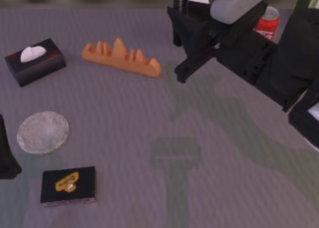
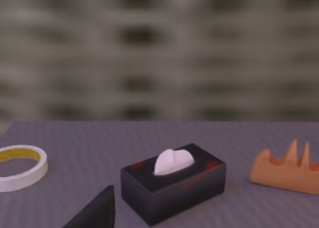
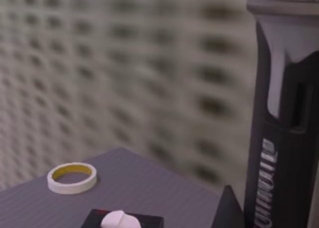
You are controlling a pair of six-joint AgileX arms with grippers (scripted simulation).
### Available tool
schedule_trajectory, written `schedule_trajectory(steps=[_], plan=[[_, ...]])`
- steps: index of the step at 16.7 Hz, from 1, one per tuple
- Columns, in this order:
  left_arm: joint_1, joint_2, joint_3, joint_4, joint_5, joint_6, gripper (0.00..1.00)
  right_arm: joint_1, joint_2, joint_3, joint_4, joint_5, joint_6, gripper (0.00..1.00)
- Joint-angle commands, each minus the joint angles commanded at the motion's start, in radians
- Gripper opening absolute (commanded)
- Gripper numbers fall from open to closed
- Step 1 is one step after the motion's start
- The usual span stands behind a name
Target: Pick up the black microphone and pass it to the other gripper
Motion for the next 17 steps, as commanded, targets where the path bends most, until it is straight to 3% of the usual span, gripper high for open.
schedule_trajectory(steps=[4,13,17], plan=[[-0.095,0.151,0.107,0.079,0.027,0.005,1.0,0.0,0.0,0.0,0.0,0.0,0.0,0.0],[-0.436,0.832,0.479,0.35,0.123,0.022,1.0,0.0,0.0,0.0,0.0,0.0,0.0,0.0],[-0.546,1.032,0.604,0.442,0.154,0.026,1.0,0.0,0.0,0.0,0.0,0.0,0.0,0.0]])
